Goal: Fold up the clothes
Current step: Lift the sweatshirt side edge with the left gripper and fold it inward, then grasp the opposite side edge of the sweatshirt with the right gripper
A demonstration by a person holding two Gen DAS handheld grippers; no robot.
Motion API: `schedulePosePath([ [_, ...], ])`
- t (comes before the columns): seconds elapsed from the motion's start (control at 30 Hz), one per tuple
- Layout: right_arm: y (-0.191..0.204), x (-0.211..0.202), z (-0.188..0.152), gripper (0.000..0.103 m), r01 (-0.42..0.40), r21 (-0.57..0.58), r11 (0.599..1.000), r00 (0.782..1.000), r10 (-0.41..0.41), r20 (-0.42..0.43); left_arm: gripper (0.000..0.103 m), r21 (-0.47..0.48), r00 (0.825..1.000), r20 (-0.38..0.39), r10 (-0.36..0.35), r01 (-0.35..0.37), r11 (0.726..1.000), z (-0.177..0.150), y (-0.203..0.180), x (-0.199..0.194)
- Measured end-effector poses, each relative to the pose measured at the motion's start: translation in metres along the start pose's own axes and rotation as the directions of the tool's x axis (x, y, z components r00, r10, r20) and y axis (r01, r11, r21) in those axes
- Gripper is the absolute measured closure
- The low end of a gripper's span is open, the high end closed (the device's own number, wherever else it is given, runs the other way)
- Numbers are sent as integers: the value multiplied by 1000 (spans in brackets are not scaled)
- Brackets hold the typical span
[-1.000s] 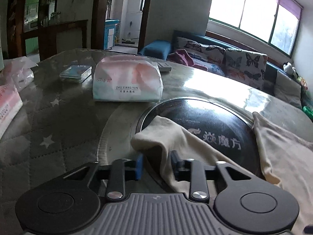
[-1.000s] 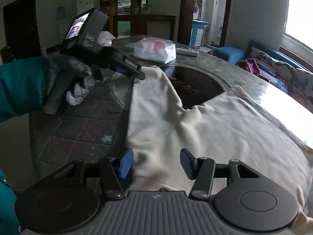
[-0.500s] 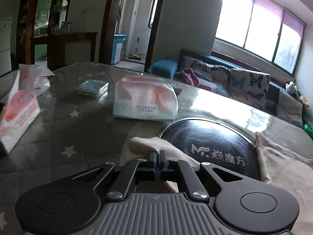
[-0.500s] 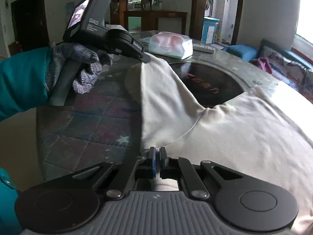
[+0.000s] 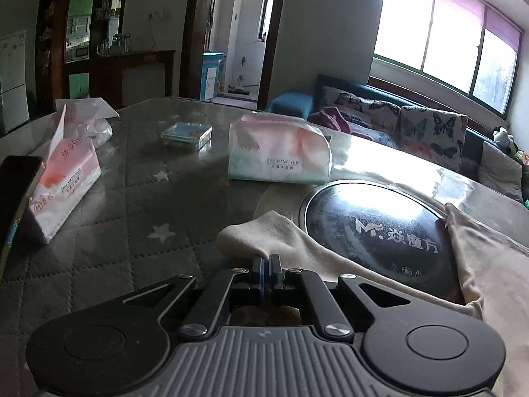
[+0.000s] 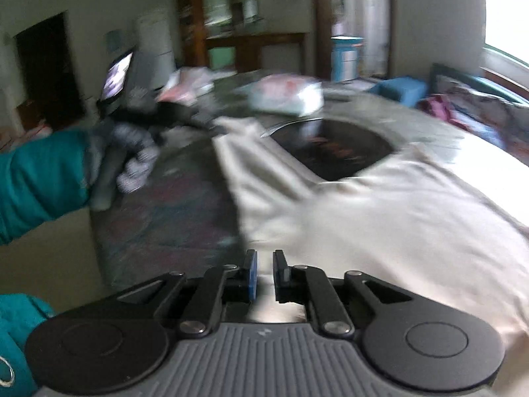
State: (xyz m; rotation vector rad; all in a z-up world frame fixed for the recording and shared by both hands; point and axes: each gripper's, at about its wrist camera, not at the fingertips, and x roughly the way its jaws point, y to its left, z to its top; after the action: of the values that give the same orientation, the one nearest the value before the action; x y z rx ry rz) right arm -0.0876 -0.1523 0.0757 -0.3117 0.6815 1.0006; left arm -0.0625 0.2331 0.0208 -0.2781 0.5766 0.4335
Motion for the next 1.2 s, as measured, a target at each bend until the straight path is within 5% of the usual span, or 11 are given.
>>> schedulePosePath([
  [0.13,-45,-28,-17,73,166,125,978,986,-167,-2,96,1,1000,-21,7,-7,1000,-2,1,2],
  [0.33,-107,-61,-48,70,358,314,879,929,-368,-31,90,12,999,-31,28,-27,1000,-4,2,3],
  [0.53,-105,-52,-44,70,405,236,883,908,-420,14,90,18,998,-30,58,-58,998,-4,0,-2],
  [0.73,-113,-25,-54,74,437,212,874,898,-437,-53,90,19,995,-10,99,-99,995,3,6,-11],
  [0.9,-121,-53,-64,70,427,299,854,897,-442,-17,90,39,996,6,90,-90,995,9,3,-19],
  [1.03,-144,-80,-80,69,515,364,776,844,-533,-58,90,92,1000,4,-4,4,996,6,-24,-27],
  [1.2,-185,-107,-109,69,644,444,623,740,-654,-155,90,170,987,-32,-157,160,972,-3,-72,-35],
])
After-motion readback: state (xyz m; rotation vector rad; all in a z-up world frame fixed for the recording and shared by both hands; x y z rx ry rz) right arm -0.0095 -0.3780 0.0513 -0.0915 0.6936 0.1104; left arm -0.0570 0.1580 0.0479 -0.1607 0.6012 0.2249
